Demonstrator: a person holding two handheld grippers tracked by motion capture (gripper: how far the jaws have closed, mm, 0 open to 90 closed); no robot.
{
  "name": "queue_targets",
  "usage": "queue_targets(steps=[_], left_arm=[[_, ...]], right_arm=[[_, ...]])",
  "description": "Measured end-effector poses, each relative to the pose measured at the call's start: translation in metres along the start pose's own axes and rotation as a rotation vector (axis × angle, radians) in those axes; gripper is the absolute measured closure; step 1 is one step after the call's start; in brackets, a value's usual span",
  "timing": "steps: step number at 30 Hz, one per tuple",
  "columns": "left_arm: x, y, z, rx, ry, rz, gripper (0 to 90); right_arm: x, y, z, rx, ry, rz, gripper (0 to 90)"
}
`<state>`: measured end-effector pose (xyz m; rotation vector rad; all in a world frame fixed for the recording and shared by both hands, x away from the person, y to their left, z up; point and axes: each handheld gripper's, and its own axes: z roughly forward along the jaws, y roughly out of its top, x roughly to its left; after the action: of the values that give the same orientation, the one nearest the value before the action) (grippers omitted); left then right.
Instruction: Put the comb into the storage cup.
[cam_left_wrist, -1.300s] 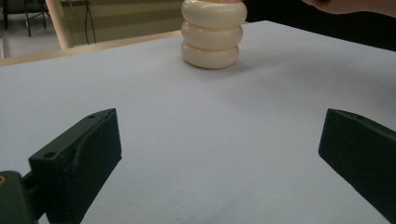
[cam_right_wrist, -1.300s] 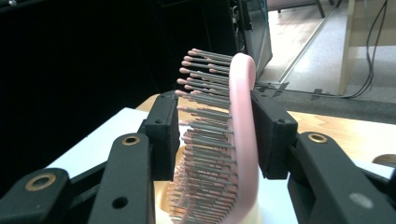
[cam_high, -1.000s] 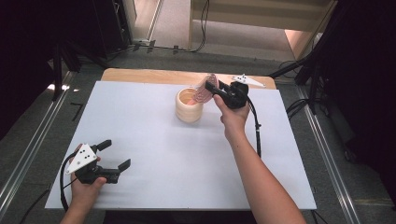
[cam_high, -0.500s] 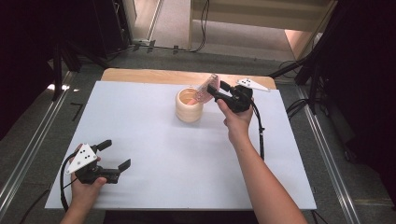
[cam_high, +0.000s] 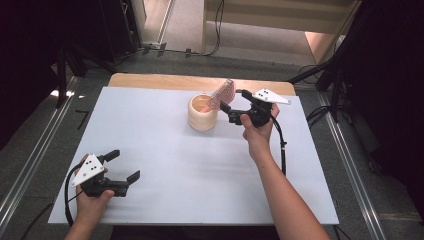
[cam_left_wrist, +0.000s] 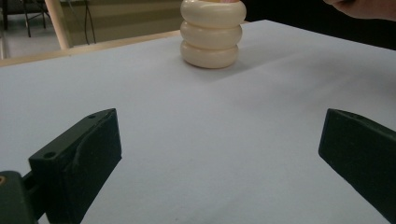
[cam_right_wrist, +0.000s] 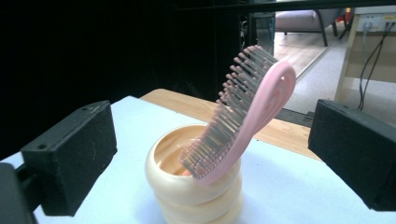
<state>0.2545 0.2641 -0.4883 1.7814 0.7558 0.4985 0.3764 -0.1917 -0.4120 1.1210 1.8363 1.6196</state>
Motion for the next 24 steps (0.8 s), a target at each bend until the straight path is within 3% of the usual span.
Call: queue_targets(steps=[24], left_arm=[[-0.001, 0.0, 0.001, -0.003, -0.003, 0.004, 0.0]], right_arm=[[0.001, -0.024, -0.04, -0.002, 0.002, -0.038, 0.0]])
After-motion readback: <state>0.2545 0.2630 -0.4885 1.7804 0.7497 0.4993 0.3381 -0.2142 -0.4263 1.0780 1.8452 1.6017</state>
